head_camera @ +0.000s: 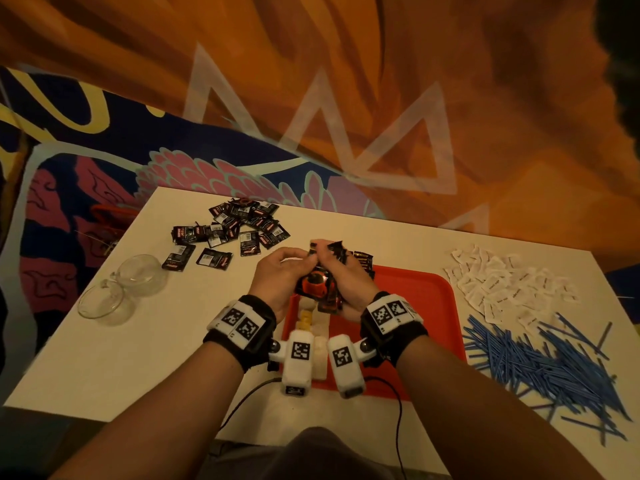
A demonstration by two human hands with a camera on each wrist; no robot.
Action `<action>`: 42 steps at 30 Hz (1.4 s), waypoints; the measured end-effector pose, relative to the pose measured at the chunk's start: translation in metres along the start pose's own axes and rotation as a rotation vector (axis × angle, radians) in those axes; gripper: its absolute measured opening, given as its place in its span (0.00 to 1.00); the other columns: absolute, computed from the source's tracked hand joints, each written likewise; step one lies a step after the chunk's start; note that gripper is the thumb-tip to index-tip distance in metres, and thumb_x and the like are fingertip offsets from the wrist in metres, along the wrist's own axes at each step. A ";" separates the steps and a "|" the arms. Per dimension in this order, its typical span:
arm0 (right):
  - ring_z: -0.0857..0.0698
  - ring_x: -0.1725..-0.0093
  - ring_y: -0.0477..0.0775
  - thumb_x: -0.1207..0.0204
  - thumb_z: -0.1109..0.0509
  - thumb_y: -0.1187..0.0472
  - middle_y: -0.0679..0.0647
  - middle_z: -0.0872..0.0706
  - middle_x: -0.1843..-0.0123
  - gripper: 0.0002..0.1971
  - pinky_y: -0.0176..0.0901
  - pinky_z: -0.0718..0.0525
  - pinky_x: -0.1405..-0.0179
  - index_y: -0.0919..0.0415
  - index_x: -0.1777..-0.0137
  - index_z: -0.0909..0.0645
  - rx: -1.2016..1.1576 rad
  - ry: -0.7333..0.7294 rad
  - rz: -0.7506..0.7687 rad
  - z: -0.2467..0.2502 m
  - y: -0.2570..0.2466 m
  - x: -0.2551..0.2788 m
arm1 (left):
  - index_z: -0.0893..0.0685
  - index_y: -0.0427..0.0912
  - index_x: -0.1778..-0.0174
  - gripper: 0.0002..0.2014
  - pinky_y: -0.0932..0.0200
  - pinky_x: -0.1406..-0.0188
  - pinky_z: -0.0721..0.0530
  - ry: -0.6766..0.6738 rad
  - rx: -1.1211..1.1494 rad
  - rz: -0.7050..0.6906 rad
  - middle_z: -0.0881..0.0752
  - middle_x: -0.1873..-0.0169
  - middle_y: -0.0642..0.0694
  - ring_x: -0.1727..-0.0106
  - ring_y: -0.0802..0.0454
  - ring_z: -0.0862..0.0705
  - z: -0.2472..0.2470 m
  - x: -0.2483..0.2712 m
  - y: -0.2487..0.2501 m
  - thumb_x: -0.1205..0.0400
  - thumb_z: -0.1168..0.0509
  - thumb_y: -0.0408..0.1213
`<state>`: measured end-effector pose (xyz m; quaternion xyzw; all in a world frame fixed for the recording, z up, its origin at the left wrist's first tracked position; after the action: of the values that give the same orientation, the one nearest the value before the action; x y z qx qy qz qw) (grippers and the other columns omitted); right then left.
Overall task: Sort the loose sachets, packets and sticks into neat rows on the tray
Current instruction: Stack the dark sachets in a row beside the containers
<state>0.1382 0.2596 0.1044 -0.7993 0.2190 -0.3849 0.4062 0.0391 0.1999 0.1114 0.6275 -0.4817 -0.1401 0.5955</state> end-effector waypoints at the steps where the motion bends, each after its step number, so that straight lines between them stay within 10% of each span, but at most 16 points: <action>1: 0.11 0.42 0.65 0.25 0.26 0.49 0.66 0.12 0.39 0.23 0.60 0.12 0.43 0.56 0.32 0.20 0.006 -0.005 -0.001 -0.003 0.000 0.000 | 0.17 0.37 0.55 0.05 0.58 0.66 0.14 0.037 -0.049 -0.028 0.11 0.65 0.41 0.66 0.50 0.12 0.000 0.001 0.001 0.22 0.27 0.26; 5: 0.13 0.45 0.64 0.17 0.32 0.61 0.66 0.13 0.44 0.09 0.58 0.14 0.42 0.59 0.40 0.17 -0.030 0.029 0.017 -0.003 -0.002 -0.002 | 0.18 0.42 0.64 0.08 0.61 0.65 0.18 0.134 -0.307 -0.168 0.18 0.67 0.47 0.67 0.54 0.17 0.000 0.001 0.010 0.23 0.26 0.29; 9: 0.12 0.50 0.65 0.21 0.30 0.66 0.64 0.12 0.49 0.07 0.59 0.14 0.46 0.58 0.45 0.16 0.000 0.063 0.100 0.004 -0.013 -0.003 | 0.23 0.45 0.50 0.09 0.59 0.64 0.20 0.094 -0.098 -0.071 0.21 0.54 0.44 0.59 0.52 0.17 -0.004 0.000 -0.002 0.19 0.29 0.30; 14: 0.15 0.38 0.68 0.38 0.23 0.57 0.63 0.12 0.39 0.13 0.62 0.16 0.36 0.49 0.51 0.11 0.080 0.067 0.161 0.004 -0.021 -0.001 | 0.20 0.39 0.45 0.05 0.51 0.57 0.14 -0.240 0.096 0.212 0.14 0.52 0.40 0.50 0.45 0.14 -0.034 0.011 -0.022 0.15 0.37 0.31; 18: 0.16 0.37 0.62 0.20 0.34 0.69 0.65 0.16 0.36 0.13 0.57 0.18 0.33 0.52 0.43 0.17 0.214 -0.012 0.114 0.005 -0.018 -0.002 | 0.17 0.31 0.39 0.10 0.51 0.52 0.12 -0.372 -0.055 0.190 0.11 0.52 0.38 0.49 0.46 0.12 -0.039 0.014 -0.024 0.13 0.38 0.29; 23: 0.23 0.31 0.53 0.29 0.20 0.53 0.54 0.23 0.30 0.32 0.51 0.20 0.33 0.46 0.27 0.29 0.814 0.104 0.297 0.021 -0.049 0.013 | 0.16 0.35 0.49 0.04 0.57 0.64 0.13 -0.164 -0.140 0.094 0.11 0.60 0.42 0.62 0.51 0.11 -0.012 0.003 -0.016 0.18 0.31 0.28; 29: 0.42 0.18 0.61 0.48 0.15 0.36 0.52 0.45 0.16 0.54 0.62 0.30 0.25 0.38 0.22 0.39 1.767 -0.158 0.365 -0.038 -0.036 0.025 | 0.16 0.38 0.44 0.10 0.50 0.54 0.13 -0.128 -0.128 0.082 0.10 0.54 0.38 0.51 0.43 0.10 -0.018 0.005 -0.014 0.19 0.33 0.24; 36: 0.27 0.35 0.53 0.38 0.18 0.53 0.51 0.27 0.34 0.32 0.48 0.21 0.35 0.46 0.34 0.26 1.397 -0.175 0.490 -0.042 -0.056 0.027 | 0.14 0.36 0.37 0.27 0.44 0.41 0.18 -0.502 0.439 0.320 0.14 0.41 0.35 0.40 0.40 0.15 -0.038 0.027 -0.021 0.32 0.18 0.40; 42: 0.28 0.31 0.47 0.40 0.14 0.47 0.45 0.30 0.31 0.32 0.38 0.28 0.30 0.43 0.36 0.23 1.247 -0.263 0.511 -0.051 -0.052 0.035 | 0.11 0.34 0.43 0.39 0.48 0.53 0.09 -0.484 0.490 0.343 0.10 0.49 0.34 0.48 0.41 0.09 -0.039 0.029 -0.020 0.50 0.09 0.39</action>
<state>0.1208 0.2413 0.1815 -0.3794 0.0873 -0.2310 0.8917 0.0914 0.1975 0.1155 0.6103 -0.7256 -0.0632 0.3115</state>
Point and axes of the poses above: each hand's wrist, its own x-axis away from the middle knuckle, its own z-axis out of the back of the hand, y = z × x, the point moved 10 cm from there along -x, towards the middle knuckle
